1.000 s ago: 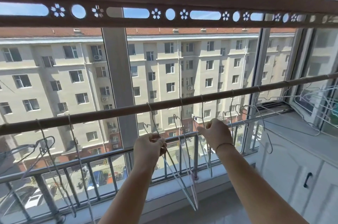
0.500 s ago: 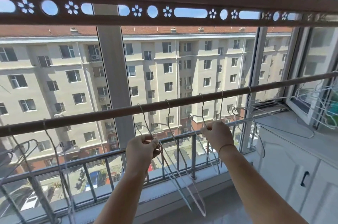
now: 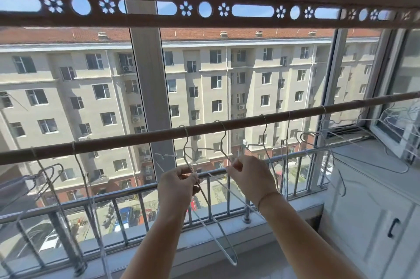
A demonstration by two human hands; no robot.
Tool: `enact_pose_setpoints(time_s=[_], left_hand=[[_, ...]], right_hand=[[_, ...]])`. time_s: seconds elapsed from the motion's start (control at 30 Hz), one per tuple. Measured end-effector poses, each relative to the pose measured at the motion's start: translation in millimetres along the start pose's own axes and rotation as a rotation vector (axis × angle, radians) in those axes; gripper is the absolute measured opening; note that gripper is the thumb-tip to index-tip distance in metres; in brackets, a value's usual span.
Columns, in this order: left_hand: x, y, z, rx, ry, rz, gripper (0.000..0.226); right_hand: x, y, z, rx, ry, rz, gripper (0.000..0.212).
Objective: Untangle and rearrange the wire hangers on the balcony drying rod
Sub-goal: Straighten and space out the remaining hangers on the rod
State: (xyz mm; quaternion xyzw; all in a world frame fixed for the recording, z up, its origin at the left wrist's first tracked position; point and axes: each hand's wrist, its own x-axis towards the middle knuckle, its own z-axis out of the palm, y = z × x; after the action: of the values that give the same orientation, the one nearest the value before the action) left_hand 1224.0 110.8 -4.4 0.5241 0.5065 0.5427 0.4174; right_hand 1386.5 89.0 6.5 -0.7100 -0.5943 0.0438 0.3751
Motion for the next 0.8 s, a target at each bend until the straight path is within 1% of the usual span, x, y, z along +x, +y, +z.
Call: enact_pose_setpoints(time_s=[0.1,0.17,0.27,0.33,0.47,0.53,0.6,0.67,0.8], left_hand=[[2.0,-0.4,-7.7,0.026,0.035,0.019,0.024],[4.4,-1.4,-11.1,0.032,0.041,0.015,0.02],[6.9,-4.1,-12.6,0.035,0.048,0.001,0.014],[8.1,-6.1,-12.5,0.027,0.049,-0.021,0.008],[6.9,-5.3,-19.6,0.034,0.041,-0.029,0.023],[3.7,-0.4,-33.6,0.058,0.067,0.03,0.021],[0.6,6.5,-56.9,0.11,0.129,0.121,0.012],[-0.4,12.0,-89.5,0.188,0.218,0.222,0.017],[-5.8,19.7,-164.5,0.379,0.478,0.397,0.019]], right_hand=[[5.3,4.6,2.3,0.004,0.049,0.034,0.013],[8.4,7.0,2.2,0.009,0.088,0.054,0.009],[10.4,7.7,2.1,0.007,0.087,0.067,0.009],[9.7,6.0,2.2,0.008,0.086,0.05,0.009],[3.9,-14.1,-1.4,0.045,0.105,-0.027,0.011],[-1.6,-34.2,-3.6,0.088,0.116,-0.089,0.011],[-8.4,-59.8,-2.7,0.129,0.12,-0.171,0.01],[-17.3,-90.0,3.5,0.173,0.104,-0.243,0.011],[-36.5,-149.4,35.9,0.251,-0.044,-0.314,0.014]])
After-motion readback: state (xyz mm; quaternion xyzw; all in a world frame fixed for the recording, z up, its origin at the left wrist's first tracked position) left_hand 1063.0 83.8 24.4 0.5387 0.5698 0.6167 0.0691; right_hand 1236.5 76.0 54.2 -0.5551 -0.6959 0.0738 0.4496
